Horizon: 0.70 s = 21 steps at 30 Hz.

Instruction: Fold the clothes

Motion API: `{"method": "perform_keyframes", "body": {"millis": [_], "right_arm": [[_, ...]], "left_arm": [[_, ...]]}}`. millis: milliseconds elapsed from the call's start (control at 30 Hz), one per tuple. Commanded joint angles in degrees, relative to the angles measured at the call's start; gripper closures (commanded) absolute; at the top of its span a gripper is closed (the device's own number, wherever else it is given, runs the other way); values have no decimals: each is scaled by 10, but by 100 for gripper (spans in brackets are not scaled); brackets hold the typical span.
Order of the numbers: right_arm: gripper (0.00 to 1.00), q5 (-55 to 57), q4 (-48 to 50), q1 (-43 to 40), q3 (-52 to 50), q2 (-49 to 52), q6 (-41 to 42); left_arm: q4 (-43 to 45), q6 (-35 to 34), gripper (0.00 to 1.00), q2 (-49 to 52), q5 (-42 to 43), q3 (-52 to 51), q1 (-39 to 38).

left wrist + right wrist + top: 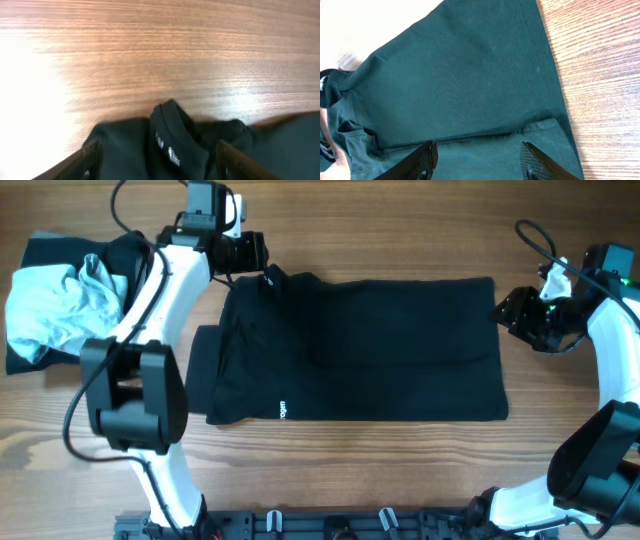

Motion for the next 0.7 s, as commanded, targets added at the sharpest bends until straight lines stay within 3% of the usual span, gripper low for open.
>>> {"method": "perform_keyframes", "body": {"millis": [0,100,167,200,233,367,467,500,533,567,600,667], "right_arm": [[43,-9,-6,3,6,4,-10],[44,-9,-9,3,6,4,-6],[44,-9,-7,3,6,4,-5],[45,-9,-5,3,6,4,-5],[45,-9,-5,3,6,4,-5],[47,-9,-5,3,6,4,-6],[47,-8,-2,3,6,4,-6],[47,-8,0,3,6,4,-6],[47,-8,3,3,6,4,-6],[47,-9,6,3,6,4,-6],[47,-9,9,3,6,4,-6],[47,-9,14,3,6,4,-6]], "left_arm": [[12,40,24,56,69,0,-13],[23,42,30,57,55,0,-15],[26,45,55,57,33,0,-15],[23,55,81,57,32,0,-15],[22,55,96,57,32,0,-15],[-48,52,96,-19,30,2,-16],[-161,52,96,-64,17,2,-24],[-213,52,93,-62,15,2,-26],[-243,52,73,-58,15,2,-26],[-268,52,61,-52,15,2,-27],[-280,52,38,-51,15,2,-27],[-270,53,20,-51,3,2,-26]]}}
